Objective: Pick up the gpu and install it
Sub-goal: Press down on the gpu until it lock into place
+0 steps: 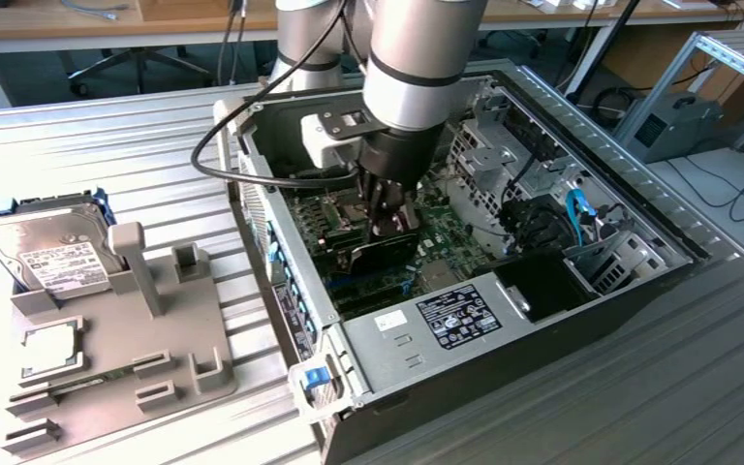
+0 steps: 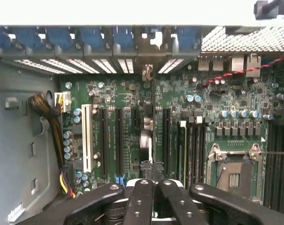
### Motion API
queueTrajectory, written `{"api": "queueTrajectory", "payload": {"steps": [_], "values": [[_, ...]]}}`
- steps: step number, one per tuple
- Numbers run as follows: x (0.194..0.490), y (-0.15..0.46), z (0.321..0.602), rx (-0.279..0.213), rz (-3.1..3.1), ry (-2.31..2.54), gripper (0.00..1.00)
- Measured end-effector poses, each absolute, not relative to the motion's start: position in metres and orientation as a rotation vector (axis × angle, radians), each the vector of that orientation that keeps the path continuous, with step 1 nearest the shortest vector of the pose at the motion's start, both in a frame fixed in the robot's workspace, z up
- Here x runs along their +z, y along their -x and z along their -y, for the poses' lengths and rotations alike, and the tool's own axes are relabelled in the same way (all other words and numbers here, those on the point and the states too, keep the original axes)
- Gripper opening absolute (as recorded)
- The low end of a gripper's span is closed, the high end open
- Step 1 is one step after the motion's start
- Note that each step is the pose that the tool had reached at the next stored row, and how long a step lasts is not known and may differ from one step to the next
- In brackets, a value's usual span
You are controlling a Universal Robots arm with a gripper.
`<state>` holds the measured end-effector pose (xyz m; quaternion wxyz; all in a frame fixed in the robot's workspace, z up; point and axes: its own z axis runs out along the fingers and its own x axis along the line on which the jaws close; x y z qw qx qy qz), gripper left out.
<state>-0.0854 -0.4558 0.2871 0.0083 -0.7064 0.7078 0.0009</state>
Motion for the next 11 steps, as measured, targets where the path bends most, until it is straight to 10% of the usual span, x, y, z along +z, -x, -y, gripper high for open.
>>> {"api": "queueTrajectory", "payload": {"steps": [11], "values": [[0.280,0.111,0.453,0.003,-2.212,2.208,0.11]]}}
